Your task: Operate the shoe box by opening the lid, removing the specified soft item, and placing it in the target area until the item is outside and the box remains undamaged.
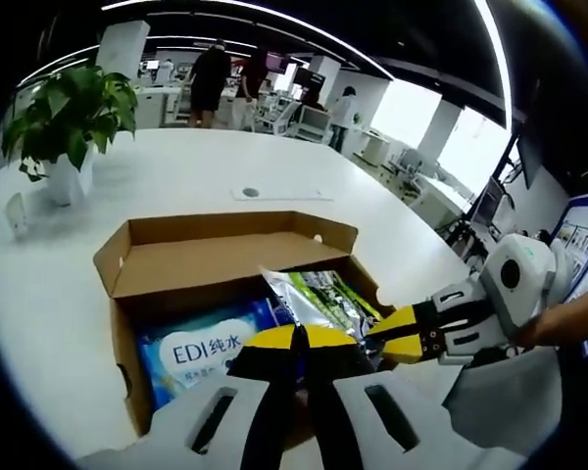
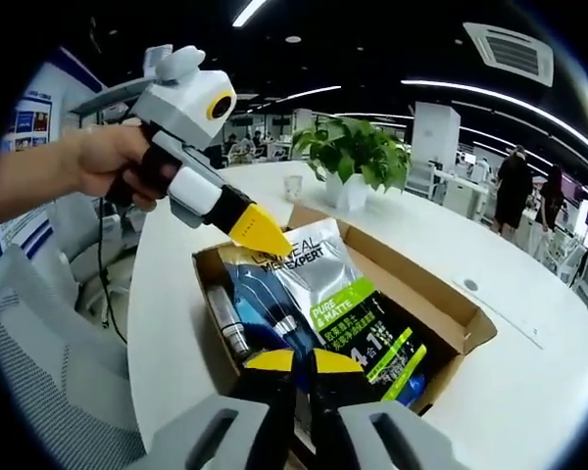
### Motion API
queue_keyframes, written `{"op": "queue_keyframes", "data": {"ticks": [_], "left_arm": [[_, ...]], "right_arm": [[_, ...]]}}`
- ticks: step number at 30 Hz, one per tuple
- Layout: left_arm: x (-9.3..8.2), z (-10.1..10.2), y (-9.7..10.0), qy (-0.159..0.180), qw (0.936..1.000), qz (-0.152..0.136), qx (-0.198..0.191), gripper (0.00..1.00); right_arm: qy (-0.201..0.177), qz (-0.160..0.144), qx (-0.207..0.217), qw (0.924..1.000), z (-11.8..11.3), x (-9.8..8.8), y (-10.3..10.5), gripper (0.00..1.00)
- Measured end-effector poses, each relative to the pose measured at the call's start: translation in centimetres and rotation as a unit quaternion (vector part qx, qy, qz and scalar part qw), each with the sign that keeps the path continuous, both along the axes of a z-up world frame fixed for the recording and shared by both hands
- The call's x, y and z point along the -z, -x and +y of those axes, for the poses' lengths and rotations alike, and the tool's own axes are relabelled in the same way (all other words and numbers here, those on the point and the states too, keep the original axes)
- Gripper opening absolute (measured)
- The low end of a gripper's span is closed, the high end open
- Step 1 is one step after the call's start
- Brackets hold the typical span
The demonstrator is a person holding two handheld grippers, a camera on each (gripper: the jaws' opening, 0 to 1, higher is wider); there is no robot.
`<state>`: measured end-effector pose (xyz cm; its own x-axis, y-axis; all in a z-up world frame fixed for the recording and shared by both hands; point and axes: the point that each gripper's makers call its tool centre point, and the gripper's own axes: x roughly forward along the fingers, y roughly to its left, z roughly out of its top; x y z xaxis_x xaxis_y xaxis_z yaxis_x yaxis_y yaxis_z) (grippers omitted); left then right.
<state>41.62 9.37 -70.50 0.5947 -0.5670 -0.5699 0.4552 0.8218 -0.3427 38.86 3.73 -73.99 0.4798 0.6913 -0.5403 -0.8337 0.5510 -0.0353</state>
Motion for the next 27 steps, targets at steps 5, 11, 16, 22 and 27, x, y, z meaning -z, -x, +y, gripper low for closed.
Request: {"op": "queue_keyframes", "data": {"ticks": [5,11,16,22,27], "left_arm": [[-0.9,-0.1,-0.1,0.008,0.9999,-0.009,0.000,0.00],[-1.7,-0.9,-0.5,0.018,0.9997,-0.018,0.003,0.00],[-2.1,-2.0,-0.8,0.022,0.9994,-0.024,0.012,0.00],[-2.2,-3.5,-1.2,0.026,0.9991,-0.025,0.025,0.00],[-2.0,-4.9,-1.5,0.030,0.9986,-0.024,0.035,0.00]], "right_arm": [[-0.002,-0.008,0.001,1.0000,-0.2,-1.1,-0.1,0.00],[-0.002,-0.018,0.006,0.9998,-1.0,-2.1,-0.3,0.00],[0.000,-0.021,0.014,0.9997,-2.1,-2.4,-0.6,0.00],[0.006,-0.025,0.023,0.9994,-3.5,-2.7,-0.7,0.00],[0.009,-0.025,0.031,0.9991,-4.9,-2.7,-0.8,0.00]]}}
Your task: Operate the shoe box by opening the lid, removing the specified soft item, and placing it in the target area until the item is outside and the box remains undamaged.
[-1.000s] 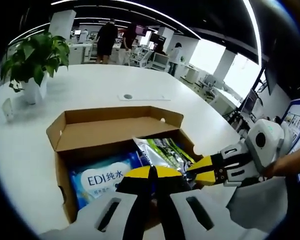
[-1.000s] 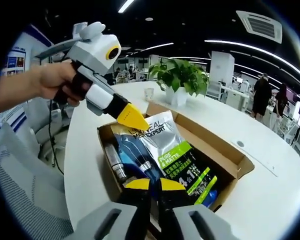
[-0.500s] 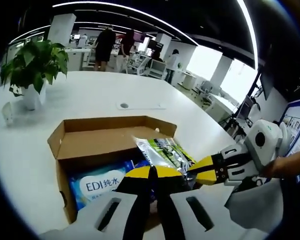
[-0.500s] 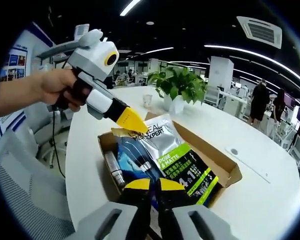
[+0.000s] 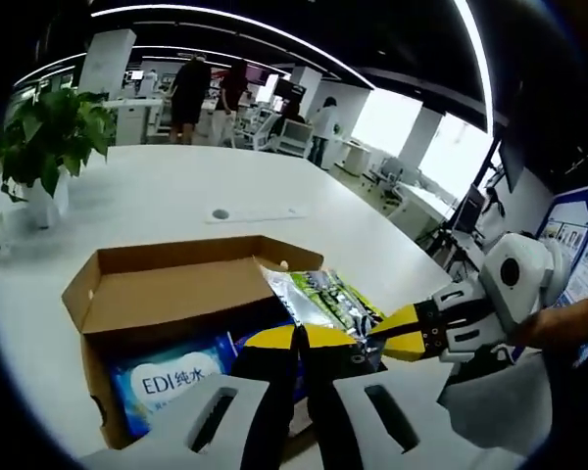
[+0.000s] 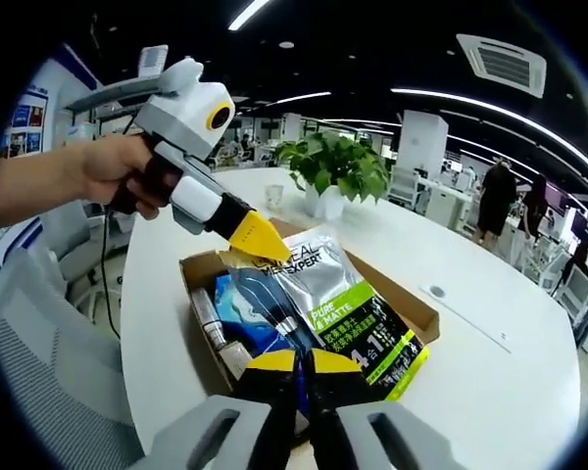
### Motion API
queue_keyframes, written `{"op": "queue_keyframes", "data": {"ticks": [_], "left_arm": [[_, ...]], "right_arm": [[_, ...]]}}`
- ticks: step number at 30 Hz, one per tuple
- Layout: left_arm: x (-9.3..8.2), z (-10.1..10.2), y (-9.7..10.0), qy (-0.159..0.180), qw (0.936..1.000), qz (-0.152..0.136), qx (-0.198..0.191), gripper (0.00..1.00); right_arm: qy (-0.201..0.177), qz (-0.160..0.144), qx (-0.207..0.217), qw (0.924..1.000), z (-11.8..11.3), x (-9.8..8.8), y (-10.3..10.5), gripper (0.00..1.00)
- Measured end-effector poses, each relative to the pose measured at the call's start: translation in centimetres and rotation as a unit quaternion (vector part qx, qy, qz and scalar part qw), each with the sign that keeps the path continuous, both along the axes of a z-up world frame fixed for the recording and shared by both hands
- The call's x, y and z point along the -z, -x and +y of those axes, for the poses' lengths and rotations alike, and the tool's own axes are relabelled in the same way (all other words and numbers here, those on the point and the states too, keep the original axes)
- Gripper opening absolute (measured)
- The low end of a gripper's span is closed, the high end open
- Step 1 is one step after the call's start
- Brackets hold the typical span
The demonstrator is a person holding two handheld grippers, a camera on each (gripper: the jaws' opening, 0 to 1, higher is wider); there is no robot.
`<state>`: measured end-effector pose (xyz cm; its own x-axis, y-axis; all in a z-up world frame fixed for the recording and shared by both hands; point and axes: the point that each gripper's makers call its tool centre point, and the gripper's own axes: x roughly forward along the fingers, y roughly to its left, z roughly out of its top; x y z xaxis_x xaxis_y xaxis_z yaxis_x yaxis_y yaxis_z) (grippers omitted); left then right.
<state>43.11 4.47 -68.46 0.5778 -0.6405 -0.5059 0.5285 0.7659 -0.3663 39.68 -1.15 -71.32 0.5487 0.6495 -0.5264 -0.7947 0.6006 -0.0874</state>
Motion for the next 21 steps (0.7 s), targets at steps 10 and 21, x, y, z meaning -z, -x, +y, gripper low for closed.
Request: {"op": "queue_keyframes", "data": {"ticks": [10,21], "left_arm": [[0.9,-3.2,-0.1,0.002,0.9997,0.006,0.023,0.00],[2.0,-5.8,0.0,0.003,0.9992,0.017,0.036,0.00]], "right_arm": [[0.014,0.005,0.017,0.9998,-3.0,0.9,0.1,0.00],[0.022,0.011,0.031,0.9992,-5.5,1.9,0.2,0.00]]}}
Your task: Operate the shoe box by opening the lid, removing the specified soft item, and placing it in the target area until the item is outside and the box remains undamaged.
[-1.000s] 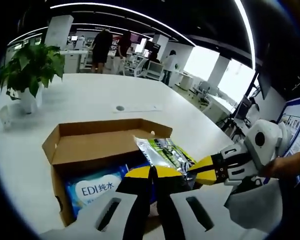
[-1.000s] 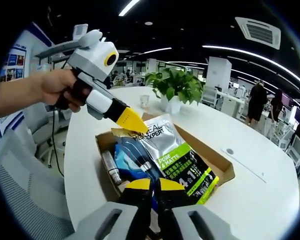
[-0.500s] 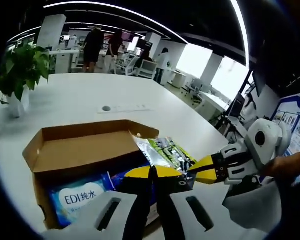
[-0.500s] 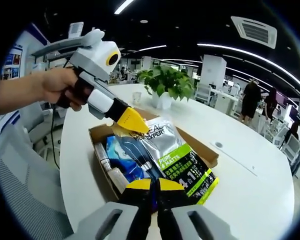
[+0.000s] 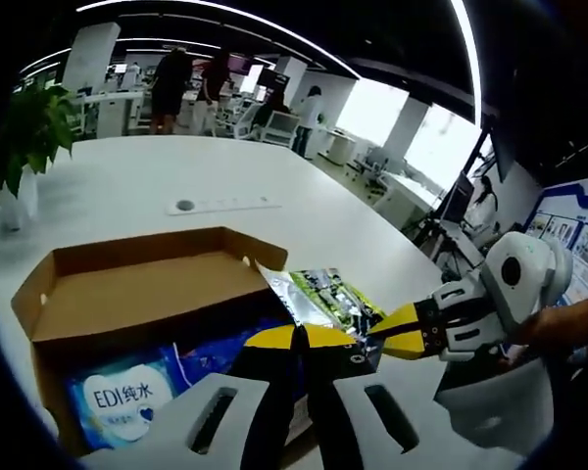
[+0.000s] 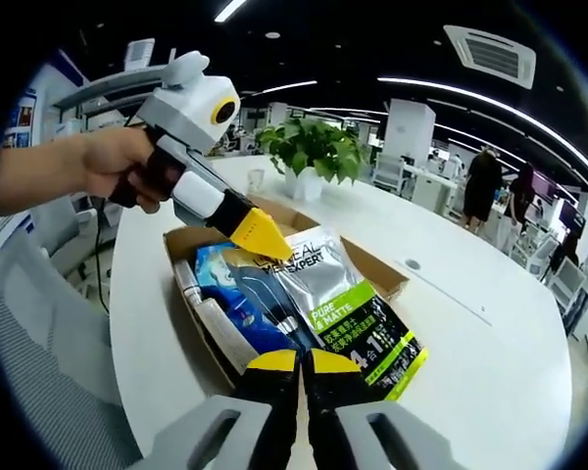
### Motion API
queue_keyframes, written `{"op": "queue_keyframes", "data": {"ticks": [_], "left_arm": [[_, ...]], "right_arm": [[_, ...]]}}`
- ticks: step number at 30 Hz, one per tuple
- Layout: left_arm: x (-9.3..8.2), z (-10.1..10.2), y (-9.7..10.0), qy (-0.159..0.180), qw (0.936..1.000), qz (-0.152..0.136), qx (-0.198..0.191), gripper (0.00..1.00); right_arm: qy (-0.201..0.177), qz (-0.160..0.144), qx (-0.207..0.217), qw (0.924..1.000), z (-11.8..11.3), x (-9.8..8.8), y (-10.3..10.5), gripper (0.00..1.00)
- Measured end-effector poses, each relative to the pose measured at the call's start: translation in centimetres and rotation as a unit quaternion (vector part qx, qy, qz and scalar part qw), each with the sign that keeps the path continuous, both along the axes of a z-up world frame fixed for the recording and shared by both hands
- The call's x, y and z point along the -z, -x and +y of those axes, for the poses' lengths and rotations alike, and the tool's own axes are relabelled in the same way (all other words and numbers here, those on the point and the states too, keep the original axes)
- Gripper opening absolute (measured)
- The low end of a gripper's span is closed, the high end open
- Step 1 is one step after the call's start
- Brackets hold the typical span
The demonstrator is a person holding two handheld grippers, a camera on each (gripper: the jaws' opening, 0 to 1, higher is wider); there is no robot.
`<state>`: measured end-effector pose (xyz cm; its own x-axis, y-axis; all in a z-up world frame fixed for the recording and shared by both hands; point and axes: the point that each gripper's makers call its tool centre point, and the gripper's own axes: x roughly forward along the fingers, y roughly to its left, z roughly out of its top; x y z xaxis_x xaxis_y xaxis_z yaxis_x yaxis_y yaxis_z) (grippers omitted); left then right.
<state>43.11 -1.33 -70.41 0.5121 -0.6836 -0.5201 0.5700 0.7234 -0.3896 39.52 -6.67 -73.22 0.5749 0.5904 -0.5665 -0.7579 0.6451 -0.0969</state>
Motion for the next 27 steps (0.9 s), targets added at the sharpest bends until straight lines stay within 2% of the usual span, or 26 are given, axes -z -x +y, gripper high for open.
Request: {"op": "queue_keyframes", "data": {"ticks": [16,27], "left_arm": [[1.6,-3.9,-0.3,-0.001,0.9996,0.014,0.023,0.00],[2.8,-5.9,-0.6,-0.009,0.9991,0.020,0.037,0.00]], "right_arm": [[0.021,0.005,0.017,0.9996,-3.7,2.2,-0.3,0.00],[0.037,0.002,0.022,0.9991,-5.7,3.7,-0.8,0.00]]}}
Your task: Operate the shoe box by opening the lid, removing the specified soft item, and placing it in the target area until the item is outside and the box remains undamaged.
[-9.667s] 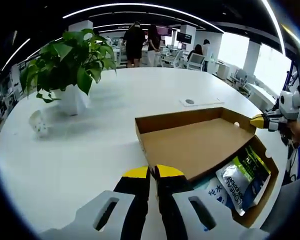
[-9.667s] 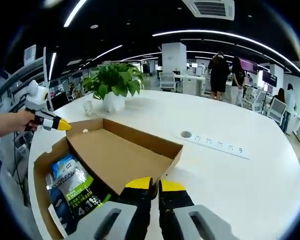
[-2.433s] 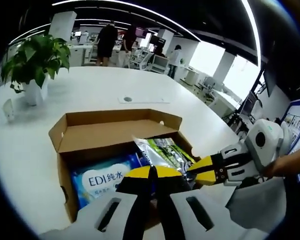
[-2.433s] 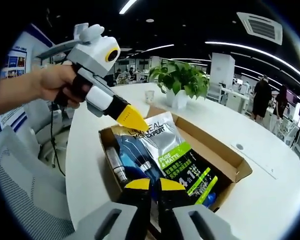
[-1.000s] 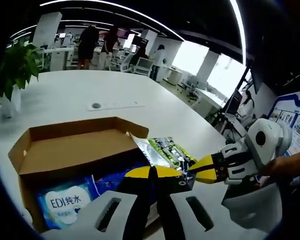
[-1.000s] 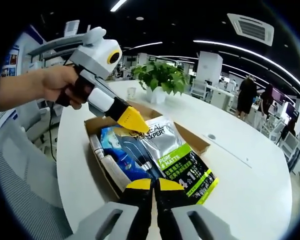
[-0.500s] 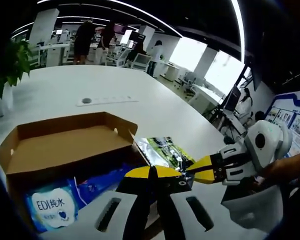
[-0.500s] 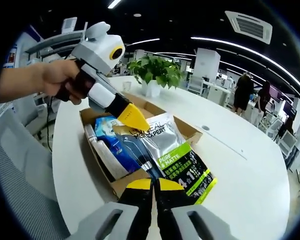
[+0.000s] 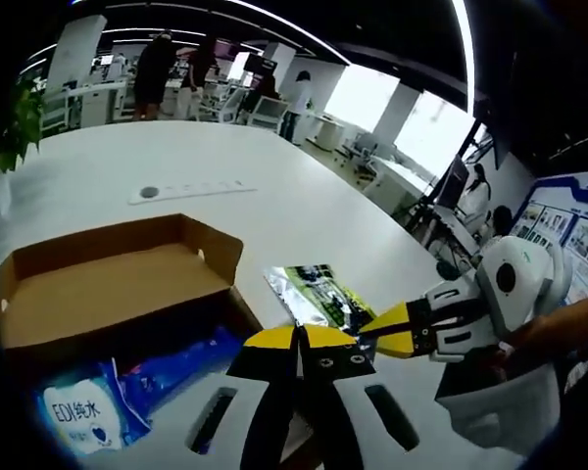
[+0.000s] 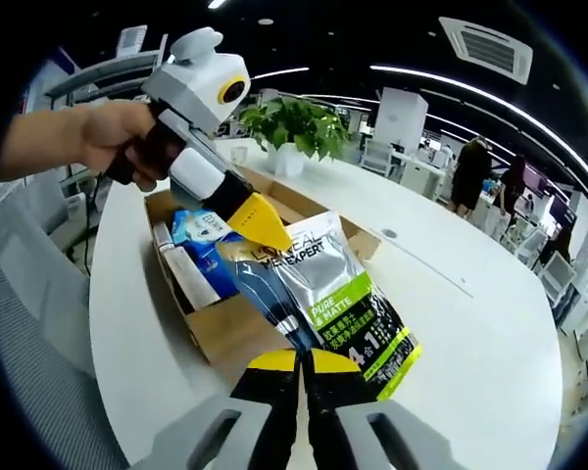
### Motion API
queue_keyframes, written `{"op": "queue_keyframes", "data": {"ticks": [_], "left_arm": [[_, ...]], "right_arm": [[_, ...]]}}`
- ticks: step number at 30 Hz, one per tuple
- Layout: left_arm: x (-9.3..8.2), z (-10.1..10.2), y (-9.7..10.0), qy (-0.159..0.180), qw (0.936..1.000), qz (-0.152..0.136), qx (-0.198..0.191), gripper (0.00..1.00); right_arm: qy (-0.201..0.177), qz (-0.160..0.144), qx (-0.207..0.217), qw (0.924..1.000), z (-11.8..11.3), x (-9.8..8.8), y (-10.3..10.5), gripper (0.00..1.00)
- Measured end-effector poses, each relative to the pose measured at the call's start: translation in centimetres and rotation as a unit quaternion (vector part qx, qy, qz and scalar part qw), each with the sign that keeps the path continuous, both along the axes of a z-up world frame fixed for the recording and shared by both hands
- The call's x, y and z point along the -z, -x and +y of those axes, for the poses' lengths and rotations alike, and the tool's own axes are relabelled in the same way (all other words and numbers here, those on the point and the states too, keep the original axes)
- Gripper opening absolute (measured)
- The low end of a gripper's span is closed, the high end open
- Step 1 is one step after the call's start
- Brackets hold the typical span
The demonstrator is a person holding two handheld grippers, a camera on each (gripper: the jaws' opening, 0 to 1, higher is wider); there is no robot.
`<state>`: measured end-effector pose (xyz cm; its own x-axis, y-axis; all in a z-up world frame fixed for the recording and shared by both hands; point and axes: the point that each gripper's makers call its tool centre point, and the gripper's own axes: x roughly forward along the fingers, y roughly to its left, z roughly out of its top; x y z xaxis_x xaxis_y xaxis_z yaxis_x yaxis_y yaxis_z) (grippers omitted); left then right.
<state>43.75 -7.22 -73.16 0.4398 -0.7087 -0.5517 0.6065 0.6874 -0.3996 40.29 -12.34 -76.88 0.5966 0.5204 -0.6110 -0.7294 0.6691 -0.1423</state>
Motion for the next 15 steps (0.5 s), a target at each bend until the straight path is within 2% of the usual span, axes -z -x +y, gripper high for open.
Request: {"op": "queue_keyframes", "data": {"ticks": [10,15], "left_arm": [[1.0,-1.4,-0.5,-0.022,0.9997,-0.006,0.013,0.00],[1.7,-1.9,-0.8,-0.050,0.9983,-0.020,0.023,0.00]], "right_arm": [[0.013,-0.001,0.001,0.9999,-1.3,1.3,-0.5,0.00],[0.020,-0.004,0.000,0.9998,-1.8,2.3,-1.2,0.00]]}}
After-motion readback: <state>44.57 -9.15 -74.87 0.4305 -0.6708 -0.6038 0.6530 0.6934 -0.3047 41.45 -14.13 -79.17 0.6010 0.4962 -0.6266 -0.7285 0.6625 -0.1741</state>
